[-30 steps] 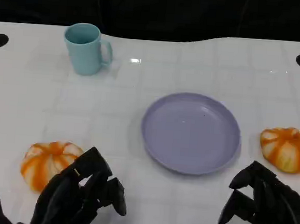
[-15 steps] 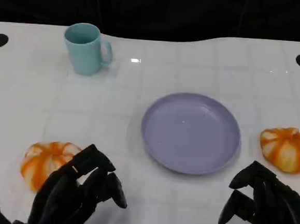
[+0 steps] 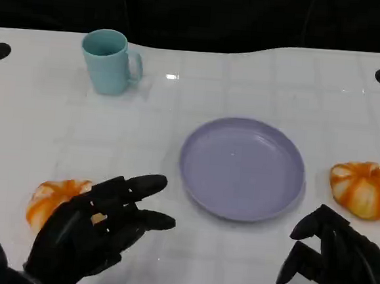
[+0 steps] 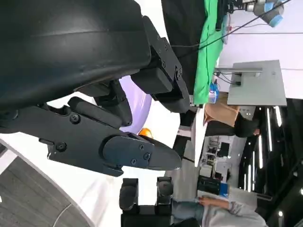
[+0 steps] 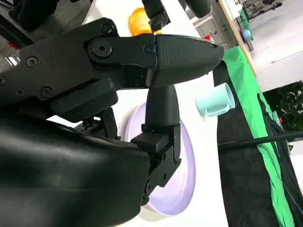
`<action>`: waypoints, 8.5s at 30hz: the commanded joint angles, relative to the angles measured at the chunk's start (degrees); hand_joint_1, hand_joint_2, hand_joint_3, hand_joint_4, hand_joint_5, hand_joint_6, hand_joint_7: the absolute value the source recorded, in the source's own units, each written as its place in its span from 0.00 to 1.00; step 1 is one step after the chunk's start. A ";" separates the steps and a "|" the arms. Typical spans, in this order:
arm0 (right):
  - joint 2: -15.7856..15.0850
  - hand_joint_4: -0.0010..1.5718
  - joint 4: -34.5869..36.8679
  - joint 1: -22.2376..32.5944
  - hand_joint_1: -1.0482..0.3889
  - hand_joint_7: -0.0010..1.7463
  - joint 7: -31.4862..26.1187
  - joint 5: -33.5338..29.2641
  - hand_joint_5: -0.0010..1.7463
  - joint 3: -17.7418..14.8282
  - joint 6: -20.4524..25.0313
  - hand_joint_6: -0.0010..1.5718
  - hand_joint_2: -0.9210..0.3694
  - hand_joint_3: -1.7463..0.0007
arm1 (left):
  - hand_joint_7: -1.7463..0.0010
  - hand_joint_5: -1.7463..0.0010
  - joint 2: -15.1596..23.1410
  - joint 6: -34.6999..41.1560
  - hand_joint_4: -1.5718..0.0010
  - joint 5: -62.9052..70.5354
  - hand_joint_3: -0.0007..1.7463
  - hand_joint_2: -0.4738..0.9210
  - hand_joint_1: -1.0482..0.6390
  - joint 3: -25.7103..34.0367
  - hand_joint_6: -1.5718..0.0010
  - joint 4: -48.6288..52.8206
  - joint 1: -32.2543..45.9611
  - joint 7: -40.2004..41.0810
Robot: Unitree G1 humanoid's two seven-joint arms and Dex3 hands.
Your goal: Grasp the bread from the table and place it into the plate.
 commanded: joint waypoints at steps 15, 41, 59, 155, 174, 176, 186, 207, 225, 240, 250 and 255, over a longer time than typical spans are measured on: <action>-0.09 0.41 -1.09 0.32 0.36 0.97 -0.71 -0.80 1.00 0.39 -0.43 0.28 0.00 0.72 | 1.00 0.83 19.02 -7.34 0.92 29.70 0.02 0.99 0.33 -0.88 0.81 -14.05 -1.09 10.03; -0.29 0.41 -1.15 0.36 0.37 0.98 -0.63 -1.22 1.00 0.59 -0.59 0.27 0.00 0.70 | 1.00 0.94 30.10 7.41 0.99 70.57 0.00 0.95 0.42 -7.20 0.89 -24.80 -3.79 5.65; -0.23 0.41 -1.39 0.48 0.36 0.98 -0.79 -1.16 1.00 0.70 -0.31 0.27 0.00 0.71 | 1.00 0.97 29.67 12.06 0.98 74.56 0.00 0.92 0.37 -16.75 0.91 -4.12 -16.79 3.33; -0.37 0.39 -0.55 0.63 0.38 0.99 0.05 -0.26 1.00 0.43 0.38 0.25 0.00 0.70 | 0.00 0.00 16.82 -6.14 0.44 50.13 0.77 0.65 0.51 -18.72 0.55 24.08 -33.46 41.79; -0.03 0.39 -0.41 0.67 0.38 0.99 0.17 0.00 1.00 0.46 0.68 0.26 0.00 0.71 | 0.00 0.00 12.80 -13.67 0.43 52.46 0.78 0.63 0.53 -20.75 0.55 33.39 -41.41 46.26; -0.01 0.39 -0.49 0.69 0.38 0.99 0.06 0.04 1.00 0.49 0.75 0.26 0.00 0.71 | 0.00 0.00 12.58 -13.94 0.43 52.99 0.78 0.62 0.53 -21.06 0.56 33.53 -41.86 46.45; -0.02 0.39 -0.93 1.13 0.37 0.98 -0.13 0.18 1.00 0.76 1.06 0.26 0.00 0.71 | 0.00 0.00 9.64 -13.22 0.43 53.55 0.78 0.59 0.54 -23.11 0.55 35.85 -45.63 45.94; -0.01 0.39 -0.94 1.13 0.37 0.98 -0.12 0.18 1.00 0.75 1.08 0.26 0.00 0.71 | 0.00 0.00 9.64 -13.38 0.43 53.52 0.78 0.59 0.55 -23.16 0.55 36.18 -45.79 46.07; 0.14 0.39 -0.88 1.89 0.36 0.99 0.26 -0.50 1.00 1.42 -0.76 0.27 0.00 0.71 | 0.00 0.00 -0.15 -14.80 0.40 58.24 0.71 0.67 0.50 -30.70 0.55 51.58 -55.79 50.02; 0.19 0.39 -0.85 1.85 0.37 0.98 -0.13 -0.80 1.00 1.88 -1.21 0.27 0.00 0.70 | 0.02 0.00 -1.30 -16.39 0.42 58.15 0.68 0.68 0.49 -31.96 0.56 56.33 -57.96 50.87; 0.18 0.40 -0.81 1.95 0.37 0.99 -0.21 -1.06 1.00 2.04 -1.53 0.26 0.00 0.70 | 0.77 0.33 -0.34 -14.07 0.63 58.83 0.15 0.99 0.44 -33.34 0.57 55.95 -58.51 46.25; 0.18 0.40 -0.83 1.95 0.37 0.99 -0.24 -1.06 1.00 2.05 -1.49 0.26 0.00 0.70 | 0.80 0.34 -0.28 -13.85 0.63 58.73 0.13 1.00 0.44 -33.45 0.56 55.70 -58.45 46.10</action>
